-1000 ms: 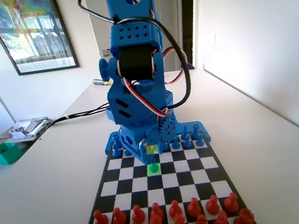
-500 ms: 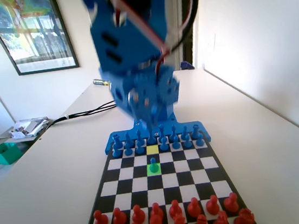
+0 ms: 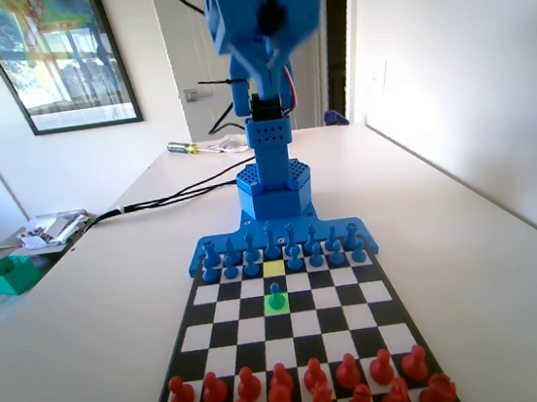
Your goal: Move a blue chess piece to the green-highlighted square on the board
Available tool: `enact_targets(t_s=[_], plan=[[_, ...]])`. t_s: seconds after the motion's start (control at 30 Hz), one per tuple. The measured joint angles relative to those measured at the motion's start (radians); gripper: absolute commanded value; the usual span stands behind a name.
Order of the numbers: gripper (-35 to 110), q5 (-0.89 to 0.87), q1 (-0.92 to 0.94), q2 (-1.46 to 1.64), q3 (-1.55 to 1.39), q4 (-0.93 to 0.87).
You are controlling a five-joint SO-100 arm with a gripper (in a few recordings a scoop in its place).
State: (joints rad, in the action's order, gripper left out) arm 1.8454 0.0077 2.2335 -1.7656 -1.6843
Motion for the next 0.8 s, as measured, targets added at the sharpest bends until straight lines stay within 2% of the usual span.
enact_targets(t_s=[0.23,0.6,0.8], plan=[[1,-0.011,0.048,0.304,-0.124,-0.035],[1,-0.046,0.032,0.597,-0.298,-0.040],[1,-0.072,0.034,0.710,-0.399,0.035]])
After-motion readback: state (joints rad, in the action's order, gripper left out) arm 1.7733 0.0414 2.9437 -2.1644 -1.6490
